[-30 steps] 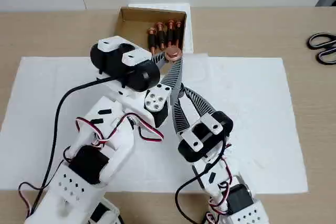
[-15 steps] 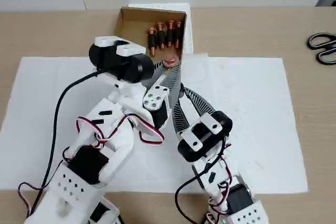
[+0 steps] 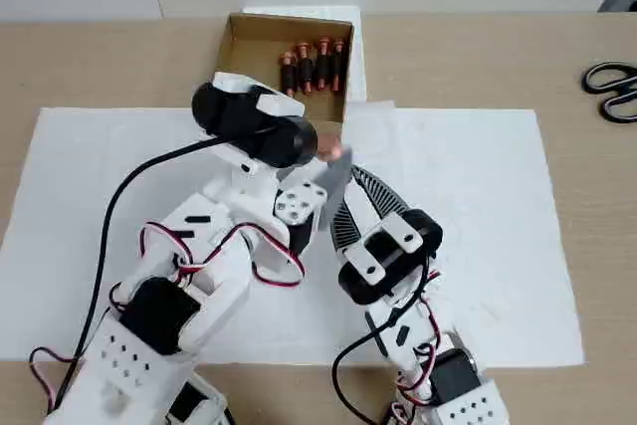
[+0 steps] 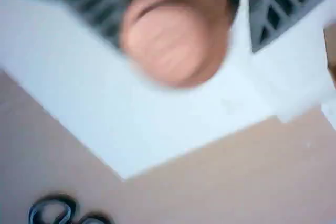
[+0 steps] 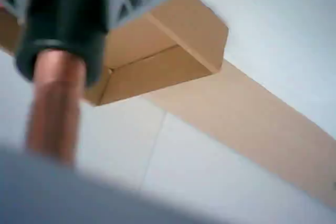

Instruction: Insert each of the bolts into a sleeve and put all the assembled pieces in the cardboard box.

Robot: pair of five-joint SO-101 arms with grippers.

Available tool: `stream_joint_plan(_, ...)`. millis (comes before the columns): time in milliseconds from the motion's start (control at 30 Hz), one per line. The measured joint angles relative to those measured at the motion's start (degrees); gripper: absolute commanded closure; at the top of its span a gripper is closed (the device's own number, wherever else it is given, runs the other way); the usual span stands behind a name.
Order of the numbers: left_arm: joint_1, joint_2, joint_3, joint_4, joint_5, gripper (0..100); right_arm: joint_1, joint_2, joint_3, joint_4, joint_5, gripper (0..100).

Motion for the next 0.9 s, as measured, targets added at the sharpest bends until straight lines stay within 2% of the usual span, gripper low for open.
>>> stream_joint_plan(133,0.0,-0.1,-1.1,4.4,0.0,72,-0.2,-0.1,0.0,0.0,0.0,99.4)
stream_joint_plan(333,0.0,-0.1,-1.1,4.7,0.1,72,0.0,-0.1,0.0,-0.1,0.0,99.4)
stream_joint_plan(467,0.0,-0.3,-6.3,4.9,-0.3,73,0.1,-0.2,0.0,-0.1,0.0,99.4)
stream_joint_plan(567,0.0,-3.7,-12.2,4.9,-0.4,82,1.1,-0.3,0.0,3.0,0.0,99.4)
stream_joint_plan(700,-3.2,-10.2,-12.7,4.9,-2.5,98,2.2,-0.3,-0.2,5.8,0.0,99.4)
stream_joint_plan(900,-7.0,-19.5,-5.3,4.9,-5.9,99,2.2,-0.3,-0.3,6.2,-3.6,99.4)
